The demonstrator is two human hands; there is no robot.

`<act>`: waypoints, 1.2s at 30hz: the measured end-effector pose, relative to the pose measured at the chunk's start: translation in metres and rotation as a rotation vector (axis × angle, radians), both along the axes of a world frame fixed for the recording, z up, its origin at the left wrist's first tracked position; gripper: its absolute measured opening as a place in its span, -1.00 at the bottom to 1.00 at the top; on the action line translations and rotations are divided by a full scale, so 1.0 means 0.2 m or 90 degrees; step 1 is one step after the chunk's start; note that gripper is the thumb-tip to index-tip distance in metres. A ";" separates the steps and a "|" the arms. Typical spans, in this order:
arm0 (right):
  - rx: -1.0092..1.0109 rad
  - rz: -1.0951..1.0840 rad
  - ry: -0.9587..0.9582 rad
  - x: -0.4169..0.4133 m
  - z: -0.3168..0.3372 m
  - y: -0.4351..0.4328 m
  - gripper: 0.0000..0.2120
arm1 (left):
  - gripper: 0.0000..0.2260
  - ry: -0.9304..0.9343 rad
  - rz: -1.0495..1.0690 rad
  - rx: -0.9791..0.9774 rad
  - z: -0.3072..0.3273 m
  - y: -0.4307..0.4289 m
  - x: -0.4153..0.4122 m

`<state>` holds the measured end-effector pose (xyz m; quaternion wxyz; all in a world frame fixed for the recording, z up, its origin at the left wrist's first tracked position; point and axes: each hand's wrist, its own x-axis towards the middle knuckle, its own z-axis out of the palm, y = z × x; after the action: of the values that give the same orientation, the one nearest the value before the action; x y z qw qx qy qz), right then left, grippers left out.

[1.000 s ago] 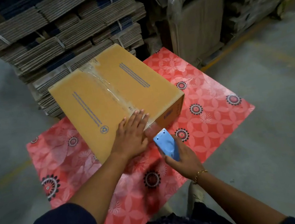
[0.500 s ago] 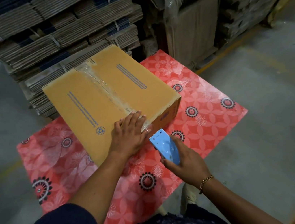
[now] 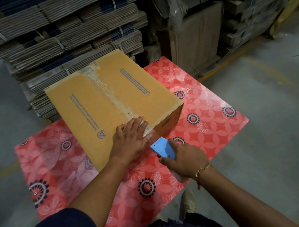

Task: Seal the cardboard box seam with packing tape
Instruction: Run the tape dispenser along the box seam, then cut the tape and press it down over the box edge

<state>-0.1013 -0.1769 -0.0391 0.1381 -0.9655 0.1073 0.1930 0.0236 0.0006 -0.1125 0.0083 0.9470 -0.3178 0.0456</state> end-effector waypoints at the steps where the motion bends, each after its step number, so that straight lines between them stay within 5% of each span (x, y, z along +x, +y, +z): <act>1: -0.015 0.015 0.026 0.06 0.05 0.01 -0.31 | -0.49 0.002 0.002 0.001 0.01 0.00 0.00; 6: -0.050 0.095 0.257 0.19 0.05 -0.03 -0.55 | -0.49 0.010 0.002 0.034 0.03 0.00 0.00; 9: -0.084 0.067 0.306 -0.03 -0.16 -0.14 -0.49 | -0.49 0.006 -0.014 0.034 0.01 0.01 0.00; 17: -0.012 0.179 -0.010 -0.17 -0.42 -0.16 -0.28 | -0.52 -0.016 -0.012 -0.033 0.01 0.00 0.00; 22: -0.144 0.313 -0.108 -0.11 -0.57 -0.10 -0.27 | -0.51 -0.014 -0.006 -0.025 0.02 -0.01 -0.01; 28: -0.119 0.321 -0.195 -0.16 -0.66 -0.07 -0.31 | -0.52 -0.032 -0.016 -0.022 0.01 0.00 0.00; 32: 0.057 0.051 -0.250 -0.12 -0.51 -0.06 -0.68 | -0.52 -0.041 -0.026 -0.013 0.01 0.01 0.00; 36: 0.604 -0.406 -0.144 0.12 -0.30 -0.04 -0.76 | -0.53 -0.043 -0.031 -0.018 0.02 0.01 0.00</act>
<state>-0.0774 -0.1839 -0.1000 0.6173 -0.7327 0.2792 0.0641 0.0230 0.0018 -0.1084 0.0118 0.9366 -0.3405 0.0819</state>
